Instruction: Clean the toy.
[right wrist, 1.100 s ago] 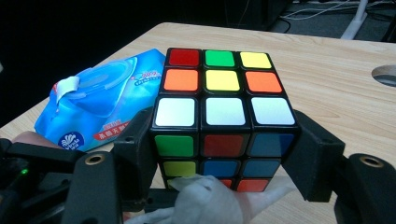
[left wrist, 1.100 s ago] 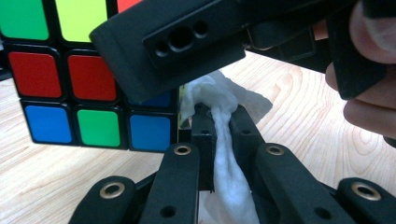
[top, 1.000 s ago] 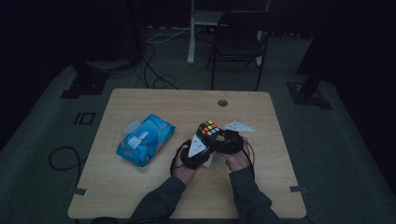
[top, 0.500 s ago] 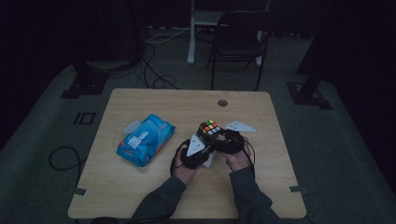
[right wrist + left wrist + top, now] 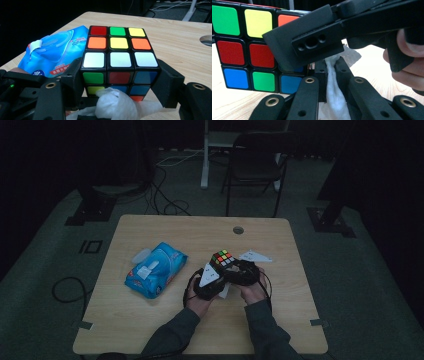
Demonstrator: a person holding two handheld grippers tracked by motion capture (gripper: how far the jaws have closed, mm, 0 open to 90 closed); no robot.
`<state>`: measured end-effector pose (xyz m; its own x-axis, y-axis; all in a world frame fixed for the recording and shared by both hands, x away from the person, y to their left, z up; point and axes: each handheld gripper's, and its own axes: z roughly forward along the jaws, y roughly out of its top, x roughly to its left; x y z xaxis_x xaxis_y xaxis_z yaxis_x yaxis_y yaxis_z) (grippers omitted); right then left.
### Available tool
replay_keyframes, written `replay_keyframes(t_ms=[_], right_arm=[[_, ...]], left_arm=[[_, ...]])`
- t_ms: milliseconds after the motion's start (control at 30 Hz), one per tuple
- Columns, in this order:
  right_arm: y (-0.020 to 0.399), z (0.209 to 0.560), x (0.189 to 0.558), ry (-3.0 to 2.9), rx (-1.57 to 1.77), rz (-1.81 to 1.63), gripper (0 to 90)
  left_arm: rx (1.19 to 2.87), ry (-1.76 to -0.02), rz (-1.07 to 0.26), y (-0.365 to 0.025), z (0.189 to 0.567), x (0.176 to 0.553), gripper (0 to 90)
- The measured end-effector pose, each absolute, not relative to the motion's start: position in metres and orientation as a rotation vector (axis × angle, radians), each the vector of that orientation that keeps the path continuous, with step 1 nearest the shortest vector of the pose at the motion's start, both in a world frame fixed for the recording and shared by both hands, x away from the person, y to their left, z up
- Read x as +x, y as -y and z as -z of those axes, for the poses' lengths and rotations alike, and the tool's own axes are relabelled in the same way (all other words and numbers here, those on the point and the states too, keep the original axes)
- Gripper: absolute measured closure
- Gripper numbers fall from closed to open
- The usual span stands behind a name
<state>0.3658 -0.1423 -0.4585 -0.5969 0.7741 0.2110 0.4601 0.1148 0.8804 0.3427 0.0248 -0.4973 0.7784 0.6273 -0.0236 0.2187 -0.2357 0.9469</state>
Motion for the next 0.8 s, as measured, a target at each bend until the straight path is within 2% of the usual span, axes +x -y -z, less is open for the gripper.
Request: replay_keyframes(t_ms=[800], right_arm=[[0.1442,0.4583,0.3660,-2.086,1.234,-1.484,34.6]], left_arm=[[1.765,-0.656,-0.451,-0.0263,0.4948,0.3391,84.6]])
